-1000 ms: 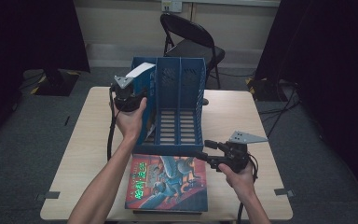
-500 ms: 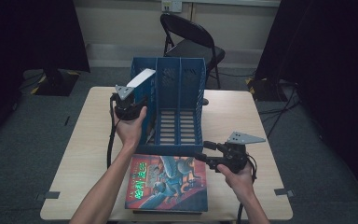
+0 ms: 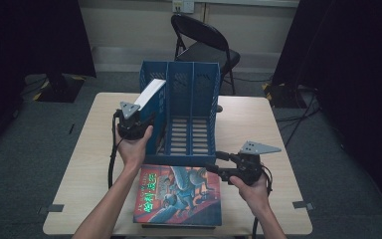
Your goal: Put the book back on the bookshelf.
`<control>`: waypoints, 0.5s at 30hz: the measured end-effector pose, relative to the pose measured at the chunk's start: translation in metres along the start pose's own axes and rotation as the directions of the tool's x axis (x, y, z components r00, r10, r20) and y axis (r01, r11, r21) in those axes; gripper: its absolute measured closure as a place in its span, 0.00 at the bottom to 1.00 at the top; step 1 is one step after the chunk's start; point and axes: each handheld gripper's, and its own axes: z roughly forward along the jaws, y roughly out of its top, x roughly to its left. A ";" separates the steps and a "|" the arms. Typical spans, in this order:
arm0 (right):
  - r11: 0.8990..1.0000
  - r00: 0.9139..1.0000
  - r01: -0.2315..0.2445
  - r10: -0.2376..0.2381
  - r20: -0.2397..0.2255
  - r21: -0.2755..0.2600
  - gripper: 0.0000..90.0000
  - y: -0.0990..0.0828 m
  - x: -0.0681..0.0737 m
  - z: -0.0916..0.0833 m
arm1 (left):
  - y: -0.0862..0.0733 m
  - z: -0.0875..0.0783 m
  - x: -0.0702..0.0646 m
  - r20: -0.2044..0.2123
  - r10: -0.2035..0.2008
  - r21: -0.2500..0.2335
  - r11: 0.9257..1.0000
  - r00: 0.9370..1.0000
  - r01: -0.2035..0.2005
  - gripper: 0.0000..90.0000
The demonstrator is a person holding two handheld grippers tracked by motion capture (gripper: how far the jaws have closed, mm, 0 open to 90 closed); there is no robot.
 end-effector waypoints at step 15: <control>1.000 1.000 0.007 -0.007 0.001 0.012 0.39 -0.001 0.002 0.002 | -0.008 -0.019 0.003 0.051 0.005 0.019 1.000 0.999 -0.006 0.61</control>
